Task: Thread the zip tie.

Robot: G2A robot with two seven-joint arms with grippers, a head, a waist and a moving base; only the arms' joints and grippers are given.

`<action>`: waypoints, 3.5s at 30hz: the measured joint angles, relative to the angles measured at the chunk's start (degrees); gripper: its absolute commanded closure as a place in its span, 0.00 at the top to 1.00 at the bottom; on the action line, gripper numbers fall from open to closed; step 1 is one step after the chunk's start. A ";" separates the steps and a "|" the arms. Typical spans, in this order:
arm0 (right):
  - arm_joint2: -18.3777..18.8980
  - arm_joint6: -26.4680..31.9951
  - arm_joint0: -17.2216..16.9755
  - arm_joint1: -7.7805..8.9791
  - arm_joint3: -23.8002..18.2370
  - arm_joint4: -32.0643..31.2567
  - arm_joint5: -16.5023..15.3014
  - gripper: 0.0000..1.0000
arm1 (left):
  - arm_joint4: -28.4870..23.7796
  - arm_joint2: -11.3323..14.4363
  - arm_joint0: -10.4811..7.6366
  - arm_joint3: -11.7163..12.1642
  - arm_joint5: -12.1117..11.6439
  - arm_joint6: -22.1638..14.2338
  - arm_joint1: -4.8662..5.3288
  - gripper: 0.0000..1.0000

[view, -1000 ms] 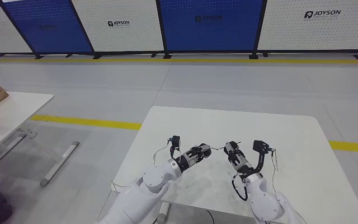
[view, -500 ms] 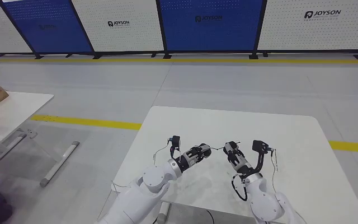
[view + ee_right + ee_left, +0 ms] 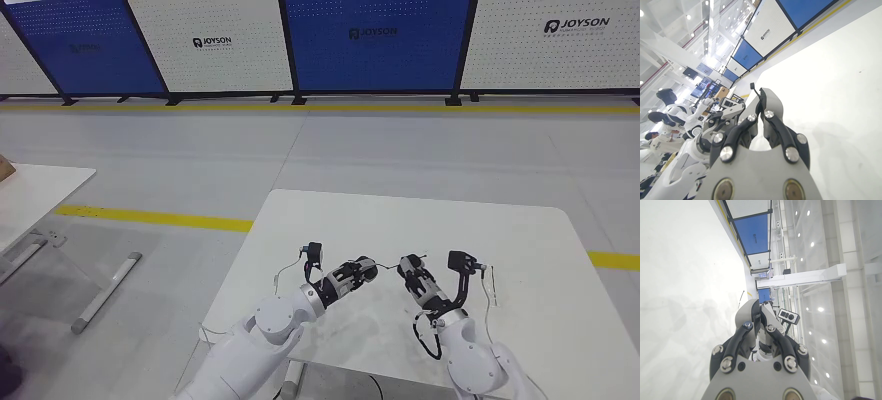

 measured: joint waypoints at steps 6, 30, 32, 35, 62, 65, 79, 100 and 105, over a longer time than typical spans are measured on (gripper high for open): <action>0.63 -1.03 -0.41 -0.05 -0.17 1.06 -0.67 0.00 | 0.00 0.00 0.00 0.00 0.00 0.00 0.00 0.00; 2.43 -1.82 -2.22 0.07 -1.55 2.79 -1.71 0.00 | 1.78 0.74 -0.15 0.27 -1.30 -0.46 -0.03 0.00; 2.66 -1.79 -2.47 0.08 -1.85 3.52 -2.28 0.00 | 1.66 0.61 -0.32 0.92 -3.07 -3.15 0.12 0.00; 3.51 -2.20 -2.91 0.14 -2.26 4.58 -2.79 0.00 | 0.34 -0.36 -0.83 2.26 -5.26 -6.21 0.35 0.00; 3.59 -2.32 -3.84 0.19 -3.78 3.49 -3.57 0.00 | 2.84 -2.11 -1.47 4.28 -9.57 -0.09 0.44 0.00; 3.60 -2.32 -3.83 0.19 -3.77 3.52 -3.57 0.00 | 2.76 -2.13 -1.48 4.29 -9.54 -0.27 0.45 0.00; -0.08 -11.04 -3.16 -0.97 -3.08 2.06 -0.86 0.00 | 2.75 -2.13 -1.48 4.29 -9.54 -0.28 0.45 0.00; -5.13 -17.55 0.07 -2.64 0.31 -3.13 3.49 0.00 | 2.75 -2.13 -1.48 4.29 -9.54 -0.28 0.45 0.00; -5.40 -15.66 1.16 -2.92 1.17 -2.91 3.63 0.00 | 2.75 -2.13 -1.48 4.29 -9.54 -0.28 0.45 0.00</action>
